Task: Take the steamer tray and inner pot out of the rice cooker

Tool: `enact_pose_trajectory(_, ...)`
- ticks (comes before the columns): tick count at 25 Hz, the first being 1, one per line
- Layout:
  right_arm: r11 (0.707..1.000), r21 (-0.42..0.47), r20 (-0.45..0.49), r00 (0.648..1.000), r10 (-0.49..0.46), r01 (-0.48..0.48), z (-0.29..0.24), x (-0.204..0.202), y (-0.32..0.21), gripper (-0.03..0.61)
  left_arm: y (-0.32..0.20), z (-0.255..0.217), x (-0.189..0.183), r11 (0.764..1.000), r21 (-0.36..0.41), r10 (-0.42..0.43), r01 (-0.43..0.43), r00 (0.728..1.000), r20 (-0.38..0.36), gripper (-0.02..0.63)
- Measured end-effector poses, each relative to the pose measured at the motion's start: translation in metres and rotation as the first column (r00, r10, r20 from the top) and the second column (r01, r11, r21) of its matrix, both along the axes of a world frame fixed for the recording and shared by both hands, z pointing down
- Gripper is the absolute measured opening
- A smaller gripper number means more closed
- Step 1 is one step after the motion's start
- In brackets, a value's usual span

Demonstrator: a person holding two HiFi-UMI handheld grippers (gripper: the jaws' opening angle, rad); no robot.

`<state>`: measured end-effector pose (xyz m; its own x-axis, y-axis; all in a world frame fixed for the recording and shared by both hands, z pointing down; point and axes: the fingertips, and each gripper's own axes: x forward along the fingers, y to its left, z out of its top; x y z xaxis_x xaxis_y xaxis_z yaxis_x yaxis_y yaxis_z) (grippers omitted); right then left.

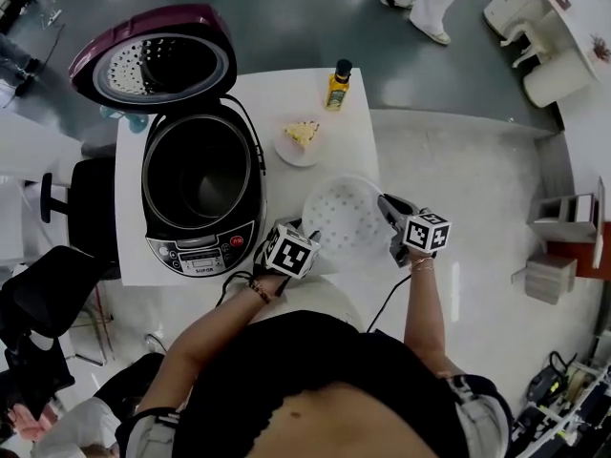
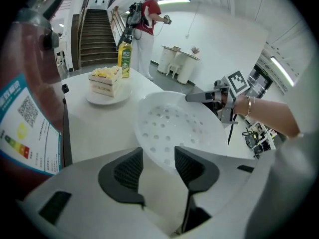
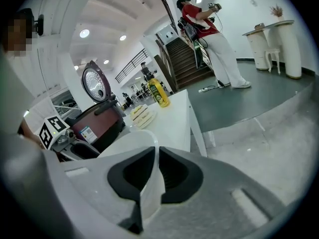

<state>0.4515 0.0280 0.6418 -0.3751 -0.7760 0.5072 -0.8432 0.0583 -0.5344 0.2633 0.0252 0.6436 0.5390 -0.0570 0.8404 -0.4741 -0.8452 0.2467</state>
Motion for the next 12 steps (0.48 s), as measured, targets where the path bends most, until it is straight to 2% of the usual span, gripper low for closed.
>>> enact_pose_trajectory(7,1.000,0.006,0.000,1.000,0.005,-0.005,0.006,0.001,-0.004,0.032,0.009,-0.009,0.001,0.989,0.063,0.132,-0.134,0.990,0.045,0.237)
enact_pose_trajectory(12,1.000,0.020,-0.021,1.000,-0.002,0.003,0.006,-0.001,-0.006,0.032,0.015,-0.027,0.001,0.986,0.080,0.146,-0.146,0.989,0.013,0.241)
